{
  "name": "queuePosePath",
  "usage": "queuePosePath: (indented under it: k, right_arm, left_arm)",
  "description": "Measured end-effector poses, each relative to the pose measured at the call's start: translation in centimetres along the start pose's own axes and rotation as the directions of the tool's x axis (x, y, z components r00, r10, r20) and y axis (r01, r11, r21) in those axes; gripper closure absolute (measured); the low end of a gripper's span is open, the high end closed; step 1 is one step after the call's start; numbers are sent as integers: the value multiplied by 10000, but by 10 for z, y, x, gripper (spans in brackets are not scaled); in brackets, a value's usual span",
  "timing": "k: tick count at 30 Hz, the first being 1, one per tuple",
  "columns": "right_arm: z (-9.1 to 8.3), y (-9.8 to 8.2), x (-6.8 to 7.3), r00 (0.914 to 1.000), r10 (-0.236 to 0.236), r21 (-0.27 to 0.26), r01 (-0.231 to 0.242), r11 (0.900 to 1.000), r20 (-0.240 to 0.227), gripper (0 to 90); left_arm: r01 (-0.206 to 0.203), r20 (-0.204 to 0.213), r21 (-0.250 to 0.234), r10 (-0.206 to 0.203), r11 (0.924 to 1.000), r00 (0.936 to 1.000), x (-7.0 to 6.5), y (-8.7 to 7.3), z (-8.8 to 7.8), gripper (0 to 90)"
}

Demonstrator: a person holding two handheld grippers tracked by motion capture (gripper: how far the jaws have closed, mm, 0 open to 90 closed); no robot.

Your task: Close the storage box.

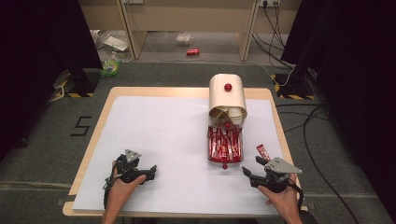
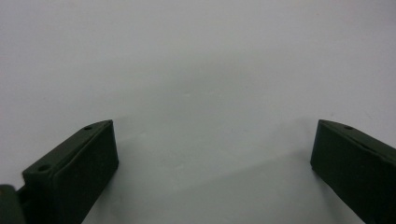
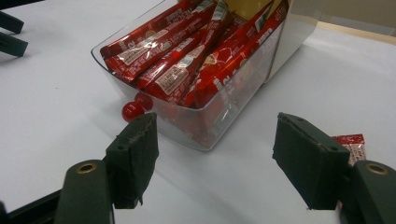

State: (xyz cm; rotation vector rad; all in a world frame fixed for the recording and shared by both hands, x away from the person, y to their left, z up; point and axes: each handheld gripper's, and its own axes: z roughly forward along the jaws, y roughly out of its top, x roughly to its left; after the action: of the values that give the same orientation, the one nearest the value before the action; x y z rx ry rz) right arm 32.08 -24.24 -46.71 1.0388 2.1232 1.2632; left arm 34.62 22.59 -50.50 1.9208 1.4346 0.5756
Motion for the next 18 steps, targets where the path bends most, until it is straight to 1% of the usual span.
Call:
queuePosePath:
  k: [4, 8, 12, 13, 15, 17, 18]
  right_arm:
    - [4, 0, 1, 10000, -65, 64, 65, 10000, -35, 307]
    - [10, 1, 3, 9988, -484, 257, 483, 9985, 37, 297]
    - [14, 2, 4, 9980, -632, 266, 631, 9977, 19, 297]
    - [17, 2, 5, 9974, -727, 363, 727, 9967, -2, 297]
    - [19, 2, 6, 9971, -767, 416, 766, 9962, -10, 296]
    - [24, 3, 8, 9950, -992, 554, 986, 9936, 75, 295]
    - [26, 4, 9, 9950, -992, 567, 986, 9935, 79, 296]
  left_arm:
    - [-16, -8, 15, 16, 10000, 10000, 0, 0, 0, 0]
    - [-36, -26, 13, 36, 10000, 10000, 0, 0, 0, 0]
    - [-45, -31, 15, 45, 10000, 10000, -1, 0, 0, 0]
    - [-45, -39, 28, 45, 10000, 10000, -1, 0, 0, 0]
    - [-47, -40, 30, 48, 10000, 10000, -1, 0, 0, 0]
    - [-56, -43, 37, 56, 10000, 10000, -1, 0, 0, 0]
    - [-56, -43, 39, 56, 10000, 10000, -1, 0, 0, 0]
